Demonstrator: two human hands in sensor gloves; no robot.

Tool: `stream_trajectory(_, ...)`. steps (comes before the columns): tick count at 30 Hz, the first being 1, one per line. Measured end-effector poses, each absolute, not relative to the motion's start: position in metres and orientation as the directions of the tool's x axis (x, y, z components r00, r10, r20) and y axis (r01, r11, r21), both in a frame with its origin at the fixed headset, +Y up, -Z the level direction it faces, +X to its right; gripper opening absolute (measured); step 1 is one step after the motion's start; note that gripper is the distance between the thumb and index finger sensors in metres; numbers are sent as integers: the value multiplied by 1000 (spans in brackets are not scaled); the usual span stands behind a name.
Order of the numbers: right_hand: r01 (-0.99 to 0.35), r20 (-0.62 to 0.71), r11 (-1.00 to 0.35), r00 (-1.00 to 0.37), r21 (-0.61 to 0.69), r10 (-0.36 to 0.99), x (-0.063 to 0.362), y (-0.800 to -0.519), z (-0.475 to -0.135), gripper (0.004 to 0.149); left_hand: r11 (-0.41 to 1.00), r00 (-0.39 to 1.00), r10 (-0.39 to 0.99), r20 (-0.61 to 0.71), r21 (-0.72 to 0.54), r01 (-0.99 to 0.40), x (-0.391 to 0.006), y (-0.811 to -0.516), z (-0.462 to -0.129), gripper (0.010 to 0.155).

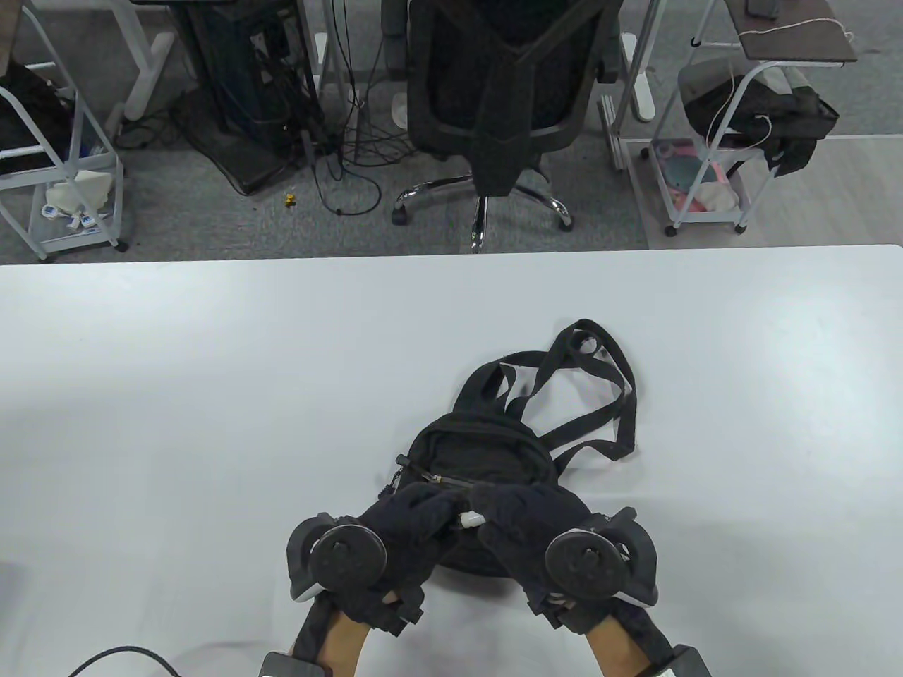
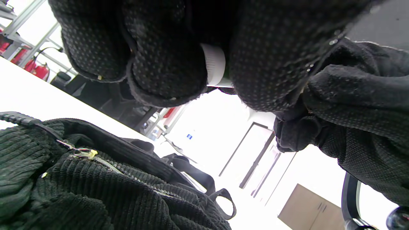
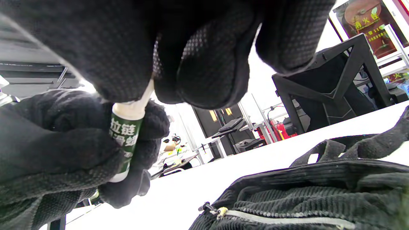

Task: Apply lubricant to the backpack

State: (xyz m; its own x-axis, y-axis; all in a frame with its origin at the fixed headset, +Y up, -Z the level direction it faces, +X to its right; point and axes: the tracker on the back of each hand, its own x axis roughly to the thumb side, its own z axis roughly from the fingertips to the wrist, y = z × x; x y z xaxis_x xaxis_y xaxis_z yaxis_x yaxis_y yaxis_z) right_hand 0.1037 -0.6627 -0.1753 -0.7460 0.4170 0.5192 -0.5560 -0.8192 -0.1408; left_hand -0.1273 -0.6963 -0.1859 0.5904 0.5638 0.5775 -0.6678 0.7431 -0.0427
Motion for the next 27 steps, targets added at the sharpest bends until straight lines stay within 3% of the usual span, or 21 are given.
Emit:
stream_trajectory(12, -503, 529, -845, -775, -182, 347, 97, -662, -172, 51, 758, 605, 551, 575, -42, -651, -125, -696, -186, 53)
stream_trajectory(27, -596, 520, -799, -711, -85, 474, 101, -669, -180, 49, 777, 649, 493, 579, 43, -628, -115, -691, -175, 53)
